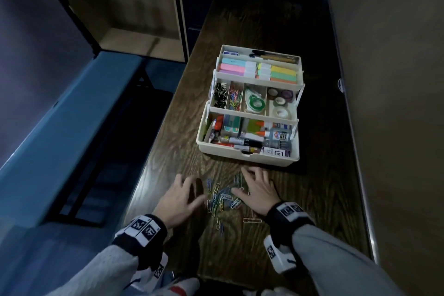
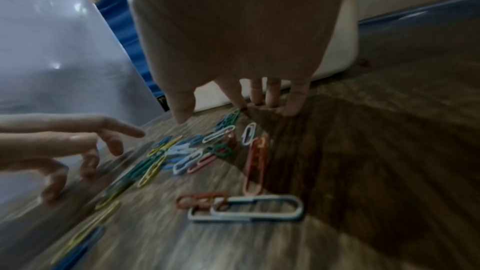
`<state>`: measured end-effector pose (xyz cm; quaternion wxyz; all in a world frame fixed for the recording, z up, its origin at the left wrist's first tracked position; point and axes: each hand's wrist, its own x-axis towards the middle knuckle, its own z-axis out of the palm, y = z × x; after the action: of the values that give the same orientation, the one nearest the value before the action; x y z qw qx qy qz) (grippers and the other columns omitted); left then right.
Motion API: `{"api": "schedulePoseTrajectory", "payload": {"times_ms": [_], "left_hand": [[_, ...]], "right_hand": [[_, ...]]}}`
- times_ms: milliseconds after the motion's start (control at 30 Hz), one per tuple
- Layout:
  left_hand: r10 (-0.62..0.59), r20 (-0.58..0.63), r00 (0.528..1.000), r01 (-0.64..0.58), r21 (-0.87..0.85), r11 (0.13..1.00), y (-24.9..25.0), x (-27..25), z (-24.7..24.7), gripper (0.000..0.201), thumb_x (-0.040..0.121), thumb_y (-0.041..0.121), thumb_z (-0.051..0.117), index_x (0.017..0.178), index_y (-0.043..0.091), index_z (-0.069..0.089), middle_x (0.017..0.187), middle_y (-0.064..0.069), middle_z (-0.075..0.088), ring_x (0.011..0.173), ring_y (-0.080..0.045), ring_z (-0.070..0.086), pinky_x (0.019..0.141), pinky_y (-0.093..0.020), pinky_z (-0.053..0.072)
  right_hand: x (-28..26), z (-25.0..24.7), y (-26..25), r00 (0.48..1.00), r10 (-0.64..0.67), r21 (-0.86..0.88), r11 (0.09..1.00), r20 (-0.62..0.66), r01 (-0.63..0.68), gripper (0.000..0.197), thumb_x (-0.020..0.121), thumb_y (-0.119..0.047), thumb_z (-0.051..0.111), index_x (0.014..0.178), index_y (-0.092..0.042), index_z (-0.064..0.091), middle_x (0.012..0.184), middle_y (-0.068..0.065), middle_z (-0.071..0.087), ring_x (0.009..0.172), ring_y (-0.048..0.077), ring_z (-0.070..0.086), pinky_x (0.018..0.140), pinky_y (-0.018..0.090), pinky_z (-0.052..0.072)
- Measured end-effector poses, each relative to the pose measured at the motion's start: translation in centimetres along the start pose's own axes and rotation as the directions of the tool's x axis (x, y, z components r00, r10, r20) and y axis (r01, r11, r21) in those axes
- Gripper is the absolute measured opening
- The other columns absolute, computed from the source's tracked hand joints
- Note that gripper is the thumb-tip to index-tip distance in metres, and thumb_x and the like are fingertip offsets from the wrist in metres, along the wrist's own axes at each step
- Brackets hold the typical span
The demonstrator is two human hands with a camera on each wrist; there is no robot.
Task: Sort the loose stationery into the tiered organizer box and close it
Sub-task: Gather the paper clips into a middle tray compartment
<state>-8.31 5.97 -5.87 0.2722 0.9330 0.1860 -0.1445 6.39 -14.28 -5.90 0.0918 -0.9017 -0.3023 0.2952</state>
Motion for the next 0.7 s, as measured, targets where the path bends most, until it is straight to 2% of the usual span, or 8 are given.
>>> {"api": "schedulePoseTrajectory", "payload": {"times_ms": [100,200,267,367,467,533,600,700], "left_hand": [[0.038,0.096,0.995,-0.046,0.082,0.996,0.3,-1.0,1.7,0.108,0.065,0.083,0.052,0.148,0.03,0.008,0.126,0.0,0.027,0.113,-0.014,0.039,0.095,-0.036,0.048],[0.105,0.123,0.987,-0.124,0.16,0.979,1.7,-1.0,3.0,0.122,0.058,0.078,0.064,0.15,0.026,0.004,0.131,-0.001,0.024,0.119,-0.017,0.034,0.096,-0.036,0.047],[0.122,0.092,0.988,-0.134,0.138,0.981,2.6,-0.4,3.6,0.116,0.063,0.063,0.074,0.15,0.023,0.01,0.132,-0.004,0.025,0.119,-0.018,0.035,0.097,-0.034,0.047],[0.121,0.028,0.992,-0.121,0.002,0.993,3.6,1.0,3.4,0.091,0.071,0.043,0.078,0.143,0.019,0.029,0.128,-0.004,0.032,0.117,-0.019,0.042,0.1,-0.033,0.043],[0.137,-0.001,0.991,-0.137,-0.059,0.989,4.5,2.3,3.1,0.062,0.077,0.032,0.073,0.13,0.015,0.044,0.124,-0.006,0.038,0.113,-0.025,0.05,0.097,-0.035,0.042],[0.136,-0.002,0.991,-0.136,-0.069,0.988,5.0,3.0,3.0,0.053,0.079,0.027,0.072,0.124,0.011,0.048,0.122,-0.009,0.041,0.108,-0.028,0.052,0.093,-0.037,0.042],[0.129,-0.002,0.992,-0.128,-0.084,0.988,5.5,3.6,2.9,0.049,0.079,0.023,0.072,0.121,0.009,0.051,0.118,-0.01,0.044,0.106,-0.028,0.052,0.09,-0.037,0.044],[0.125,-0.006,0.992,-0.124,-0.148,0.981,5.8,3.9,2.4,0.048,0.077,0.021,0.074,0.119,0.009,0.055,0.113,-0.011,0.047,0.102,-0.027,0.054,0.088,-0.038,0.047]], "right_hand": [[-0.5,1.1,-0.7,0.998,-0.061,-0.057,0.997,-0.021,0.06,0.075,0.09,-0.058,0.043,0.15,-0.02,0.018,0.146,-0.003,0.021,0.133,0.026,0.021,0.107,0.047,0.031],[-2.7,2.4,0.2,0.981,-0.195,-0.069,0.979,-0.008,0.194,0.069,0.091,-0.049,0.046,0.15,-0.022,0.022,0.142,-0.004,0.026,0.128,0.022,0.028,0.104,0.04,0.035],[-4.2,2.8,1.4,0.977,-0.213,0.012,0.977,-0.004,0.213,0.068,0.09,-0.045,0.053,0.149,-0.026,0.025,0.138,-0.008,0.029,0.126,0.016,0.03,0.103,0.035,0.037],[-6.1,2.6,3.8,0.989,-0.079,0.181,0.978,-0.122,0.1,0.061,0.086,-0.034,0.065,0.14,-0.029,0.038,0.129,-0.009,0.035,0.121,0.011,0.038,0.103,0.031,0.039],[-7.9,2.2,6.1,0.97,0.166,0.31,0.945,-0.178,-0.105,0.034,0.082,-0.027,0.071,0.107,-0.029,0.047,0.114,-0.008,0.038,0.106,0.013,0.051,0.091,0.035,0.05],[-8.6,2.5,6.9,0.964,0.241,0.304,0.932,-0.116,-0.196,0.035,0.078,-0.03,0.074,0.097,-0.027,0.044,0.109,-0.006,0.04,0.1,0.014,0.051,0.087,0.037,0.05],[-8.7,3.0,6.5,0.979,0.198,0.282,0.943,-0.057,-0.175,0.039,0.077,-0.031,0.076,0.101,-0.024,0.046,0.111,-0.006,0.041,0.103,0.013,0.05,0.089,0.036,0.048],[-7.5,3.9,4.0,0.996,0.065,0.283,0.958,-0.053,-0.048,0.037,0.08,-0.027,0.074,0.109,-0.023,0.05,0.112,-0.009,0.04,0.105,0.011,0.051,0.092,0.035,0.049]]}}
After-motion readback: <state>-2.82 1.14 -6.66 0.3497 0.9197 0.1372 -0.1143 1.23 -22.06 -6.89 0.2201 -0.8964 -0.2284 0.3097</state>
